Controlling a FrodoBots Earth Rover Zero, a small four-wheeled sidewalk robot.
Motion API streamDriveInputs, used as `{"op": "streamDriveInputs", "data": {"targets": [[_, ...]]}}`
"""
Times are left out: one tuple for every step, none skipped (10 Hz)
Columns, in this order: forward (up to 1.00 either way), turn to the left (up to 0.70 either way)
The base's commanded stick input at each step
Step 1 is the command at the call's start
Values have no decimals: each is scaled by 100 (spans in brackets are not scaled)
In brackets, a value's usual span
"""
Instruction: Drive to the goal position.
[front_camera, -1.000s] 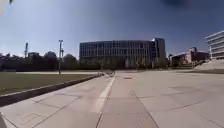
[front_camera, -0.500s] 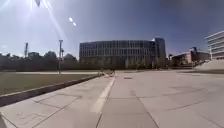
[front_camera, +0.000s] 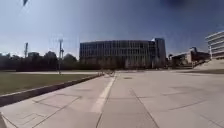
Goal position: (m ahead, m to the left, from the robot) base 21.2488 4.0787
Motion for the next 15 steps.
{"op": "streamDriveInputs", "data": {"targets": [[6,0],[6,0],[6,0],[6,0],[6,0],[6,0],[6,0],[6,0],[7,0],[7,0],[6,0],[6,0],[6,0],[6,0],[6,0]]}}
